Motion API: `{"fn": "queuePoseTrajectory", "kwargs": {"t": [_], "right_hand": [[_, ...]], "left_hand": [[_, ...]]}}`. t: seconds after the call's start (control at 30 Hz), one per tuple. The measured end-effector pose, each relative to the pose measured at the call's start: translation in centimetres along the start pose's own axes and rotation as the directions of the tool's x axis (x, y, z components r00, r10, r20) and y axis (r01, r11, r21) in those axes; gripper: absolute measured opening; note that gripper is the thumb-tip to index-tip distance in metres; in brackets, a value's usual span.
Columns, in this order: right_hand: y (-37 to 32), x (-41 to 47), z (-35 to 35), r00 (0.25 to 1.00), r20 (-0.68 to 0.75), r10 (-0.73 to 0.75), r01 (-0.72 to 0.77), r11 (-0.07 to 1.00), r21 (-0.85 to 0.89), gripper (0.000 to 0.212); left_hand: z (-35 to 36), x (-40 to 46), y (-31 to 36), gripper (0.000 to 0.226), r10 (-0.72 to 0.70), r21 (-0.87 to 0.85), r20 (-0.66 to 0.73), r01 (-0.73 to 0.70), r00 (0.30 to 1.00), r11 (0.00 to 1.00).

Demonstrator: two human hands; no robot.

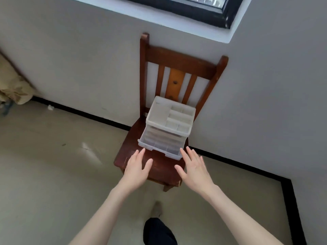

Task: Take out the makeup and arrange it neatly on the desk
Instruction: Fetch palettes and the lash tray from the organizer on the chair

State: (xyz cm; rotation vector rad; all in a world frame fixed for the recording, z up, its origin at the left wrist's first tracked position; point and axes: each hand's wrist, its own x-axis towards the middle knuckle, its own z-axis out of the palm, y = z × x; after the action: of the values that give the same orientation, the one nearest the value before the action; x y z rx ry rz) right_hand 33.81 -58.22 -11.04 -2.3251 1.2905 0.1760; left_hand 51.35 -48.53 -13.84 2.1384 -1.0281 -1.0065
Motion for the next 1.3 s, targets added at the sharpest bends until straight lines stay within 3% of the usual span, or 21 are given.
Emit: {"fn": "queuePoseTrajectory", "kwargs": {"t": [0.17,0.27,0.33,0.4,0.47,0.5,0.6,0.67,0.8,0.93,1.07,1.13,1.17,1.2,1.27,1.3], "right_hand": [[1.9,7.0,0.2,0.973,0.185,0.139,-0.197,0.919,0.342,0.061],[2.9,10.5,1.5,0.912,0.281,0.299,-0.407,0.745,0.529,0.056],[3.4,12.3,2.7,0.797,0.438,0.417,-0.6,0.452,0.661,0.058],[3.8,13.8,3.9,0.636,0.622,0.456,-0.715,0.044,0.698,0.062],[4.2,15.1,4.4,0.481,0.756,0.444,-0.715,-0.301,0.631,0.07],[4.2,15.6,4.5,0.438,0.795,0.42,-0.676,-0.429,0.599,0.073],[4.3,16.9,5.0,0.443,0.81,0.384,-0.454,-0.683,0.572,0.064],[4.1,17.3,5.4,0.453,0.802,0.388,-0.36,-0.744,0.563,0.064],[3.9,18.7,5.2,0.528,0.735,0.425,-0.307,-0.712,0.632,0.062],[4.3,21.8,3.6,0.611,0.657,0.442,-0.226,-0.698,0.68,0.061],[3.9,23.2,3.8,0.661,0.609,0.437,-0.178,-0.698,0.694,0.06],[3.3,22.9,4.3,0.67,0.577,0.467,-0.24,-0.599,0.764,0.055],[3.1,22.5,4.5,0.674,0.541,0.502,-0.316,-0.466,0.826,0.05],[2.8,22.0,4.8,0.695,0.475,0.539,-0.404,-0.254,0.879,0.043],[2.3,21.3,4.9,0.809,0.188,0.557,-0.443,0.366,0.818,0.029],[2.4,21.2,4.9,0.886,0.008,0.464,-0.355,0.666,0.656,0.027]], "left_hand": [[1.4,7.3,0.2,0.055,-0.184,-0.203,0.071,0.195,0.98,0.96],[2.3,11.2,-0.3,0.052,-0.372,-0.435,0.109,0.381,0.922,0.816],[3.3,13.1,-0.9,0.054,-0.45,-0.616,0.193,0.465,0.872,0.636],[4.4,14.7,-1.5,0.057,-0.471,-0.729,0.273,0.5,0.839,0.467],[5.4,15.8,-1.9,0.061,-0.471,-0.798,0.325,0.506,0.82,0.329],[5.9,16.4,-1.9,0.062,-0.467,-0.816,0.336,0.5,0.818,0.29],[6.5,17.8,-1.3,0.062,-0.478,-0.859,0.332,0.471,0.813,0.204],[6.9,18.6,-0.8,0.059,-0.502,-0.892,0.302,0.427,0.811,0.152],[7.4,20.2,0.9,0.055,-0.453,-0.936,0.266,0.34,0.851,0.09],[7.1,22.5,1.8,0.058,-0.354,-0.939,0.327,0.344,0.876,-0.016],[7.1,24.4,1.3,0.06,-0.306,-0.927,0.369,0.371,0.877,-0.056],[7.5,24.5,0.5,0.061,-0.279,-0.919,0.386,0.392,0.879,-0.037],[7.8,24.4,-0.2,0.061,-0.271,-0.915,0.396,0.403,0.878,-0.029],[8.2,24.3,-1.0,0.062,-0.272,-0.909,0.407,0.416,0.872,-0.027],[8.9,24.3,-2.6,0.063,-0.297,-0.899,0.426,0.438,0.855,-0.028],[9.2,24.4,-3.3,0.063,-0.314,-0.896,0.429,0.444,0.847,-0.027]]}}
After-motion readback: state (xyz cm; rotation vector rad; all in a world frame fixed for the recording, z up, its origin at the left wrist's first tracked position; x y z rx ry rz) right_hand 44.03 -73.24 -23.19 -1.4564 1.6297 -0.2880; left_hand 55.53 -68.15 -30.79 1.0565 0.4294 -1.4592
